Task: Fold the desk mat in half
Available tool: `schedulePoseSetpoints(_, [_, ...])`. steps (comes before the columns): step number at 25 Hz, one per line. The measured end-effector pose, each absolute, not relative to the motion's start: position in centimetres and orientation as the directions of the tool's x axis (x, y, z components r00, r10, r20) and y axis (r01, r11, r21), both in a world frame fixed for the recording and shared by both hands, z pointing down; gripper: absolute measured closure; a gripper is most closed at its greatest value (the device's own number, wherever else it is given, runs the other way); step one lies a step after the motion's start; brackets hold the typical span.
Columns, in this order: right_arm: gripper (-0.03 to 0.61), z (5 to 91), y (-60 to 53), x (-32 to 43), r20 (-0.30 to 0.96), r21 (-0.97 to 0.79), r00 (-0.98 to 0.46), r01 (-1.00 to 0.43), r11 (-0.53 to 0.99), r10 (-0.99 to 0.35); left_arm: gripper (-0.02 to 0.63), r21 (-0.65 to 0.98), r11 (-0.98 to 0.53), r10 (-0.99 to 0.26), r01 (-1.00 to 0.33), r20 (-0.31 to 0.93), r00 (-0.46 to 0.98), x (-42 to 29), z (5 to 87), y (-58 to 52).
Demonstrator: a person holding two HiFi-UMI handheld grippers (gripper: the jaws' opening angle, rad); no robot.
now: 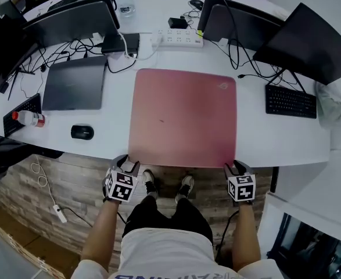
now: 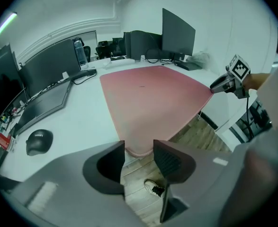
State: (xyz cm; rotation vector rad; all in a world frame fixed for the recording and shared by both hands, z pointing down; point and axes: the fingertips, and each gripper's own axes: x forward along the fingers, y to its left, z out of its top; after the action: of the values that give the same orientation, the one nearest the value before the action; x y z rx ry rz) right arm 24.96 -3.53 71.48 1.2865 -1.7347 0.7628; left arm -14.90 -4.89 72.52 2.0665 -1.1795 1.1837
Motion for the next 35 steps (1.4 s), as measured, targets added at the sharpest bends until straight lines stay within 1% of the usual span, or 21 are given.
schedulePoseSetpoints(5, [0.396, 71.4, -3.4, 25.0, 0.881, -0.014, -0.148, -0.958, 0.288, -0.450, 0.417, 0.049, -0.468, -0.439, -0.883, 0.853, 0.280, -15.2, 72.7, -4.9])
schedulePoseSetpoints(11, [0.399, 71.6, -3.3, 24.7, 0.887, 0.013, -0.108, -0.966, 0.258, -0.449, 0.423, 0.033, -0.510, -0.408, -0.860, 0.870, 0.276, -15.0, 72.7, -4.9])
schedulePoseSetpoints(17, [0.431, 71.6, -3.3, 24.4, 0.872, 0.005, -0.120, -0.967, 0.253, -0.475, 0.434, 0.095, -0.529, -0.359, -0.844, 0.875, 0.324, -15.1, 72.6, -5.3])
schedulePoseSetpoints(19, [0.443, 71.7, -3.2, 24.3, 0.876, 0.006, -0.118, -0.967, 0.254, -0.468, 0.447, 0.103, -0.531, -0.347, -0.841, 0.879, 0.326, -15.0, 72.6, -5.2])
schedulePoseSetpoints(22, [0.459, 71.6, -3.1, 24.2, 0.880, 0.014, -0.107, -0.968, 0.251, -0.462, 0.512, 0.124, -0.508, -0.346, -0.852, 0.876, 0.334, -14.4, 72.5, -5.1])
schedulePoseSetpoints(24, [0.485, 71.5, -3.1, 23.9, 0.883, 0.021, -0.101, -0.967, 0.252, -0.459, 0.536, 0.134, -0.492, -0.346, -0.860, 0.877, 0.335, -14.2, 72.4, -4.9])
schedulePoseSetpoints(30, [0.529, 71.6, -3.2, 23.7, 0.881, 0.025, -0.098, -0.968, 0.252, -0.462, 0.575, 0.101, -0.493, -0.364, -0.864, 0.878, 0.311, -13.8, 72.5, -5.1])
schedulePoseSetpoints(35, [0.538, 71.2, -3.3, 24.0, 0.859, -0.014, -0.113, -0.980, 0.199, -0.499, 0.584, 0.120, -0.481, -0.378, -0.869, 0.865, 0.329, -13.8, 72.1, -5.4])
